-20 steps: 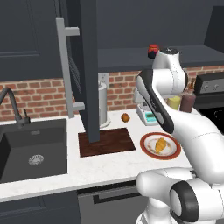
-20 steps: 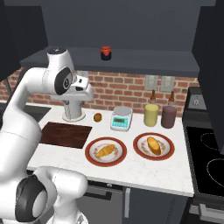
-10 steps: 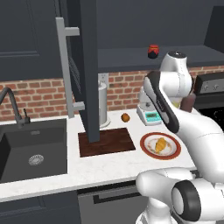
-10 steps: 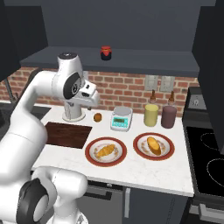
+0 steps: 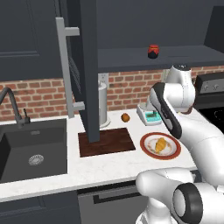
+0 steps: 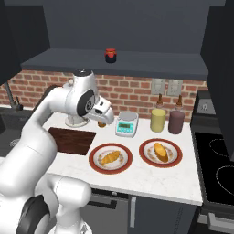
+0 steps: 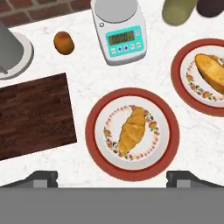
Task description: From the different types of pastries on the counter, select a croissant and place it on the cutting board. Then retrieve a jar of jam from the cabinet and place it alongside the croissant on the cutting board.
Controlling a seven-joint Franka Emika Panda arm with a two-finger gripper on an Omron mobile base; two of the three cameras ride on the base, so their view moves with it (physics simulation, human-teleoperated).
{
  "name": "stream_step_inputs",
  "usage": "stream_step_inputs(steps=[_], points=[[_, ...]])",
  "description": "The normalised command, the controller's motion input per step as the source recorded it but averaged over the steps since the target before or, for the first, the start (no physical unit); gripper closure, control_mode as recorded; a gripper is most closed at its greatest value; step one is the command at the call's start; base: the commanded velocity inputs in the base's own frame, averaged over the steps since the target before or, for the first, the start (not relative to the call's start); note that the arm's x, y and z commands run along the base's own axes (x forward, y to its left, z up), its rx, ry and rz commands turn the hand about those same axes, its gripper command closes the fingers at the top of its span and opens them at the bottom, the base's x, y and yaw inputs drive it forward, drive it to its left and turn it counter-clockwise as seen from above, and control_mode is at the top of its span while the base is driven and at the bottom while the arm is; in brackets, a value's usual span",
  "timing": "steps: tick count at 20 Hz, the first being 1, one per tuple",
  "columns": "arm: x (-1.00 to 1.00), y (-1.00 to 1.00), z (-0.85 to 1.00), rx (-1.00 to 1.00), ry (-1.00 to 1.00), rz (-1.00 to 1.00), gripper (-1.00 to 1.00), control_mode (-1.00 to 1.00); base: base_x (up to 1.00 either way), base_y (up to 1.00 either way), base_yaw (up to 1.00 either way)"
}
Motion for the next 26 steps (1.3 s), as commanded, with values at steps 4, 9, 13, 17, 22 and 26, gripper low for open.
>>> stream_step_inputs(steps=[4,9,13,17,22,26], points=[[0.0,-0.38,-0.52,0.01,0.0,-0.11,-1.0,-1.0,0.0,0.0,0.0],[0.14,-0.15,-0.45,0.0,0.01,-0.05,-1.0,-1.0,0.0,0.0,0.0],[0.0,-0.03,-0.51,0.0,0.0,-0.02,-1.0,-1.0,0.0,0.0,0.0],[0.0,-0.07,-0.56,0.0,0.0,-0.01,-1.0,-1.0,0.0,0.0,0.0],[0.03,-0.09,-0.52,0.0,0.0,-0.01,-1.0,-1.0,0.0,0.0,0.0],[0.18,0.0,-0.32,0.0,0.0,0.0,-1.0,-1.0,0.0,0.0,0.0]])
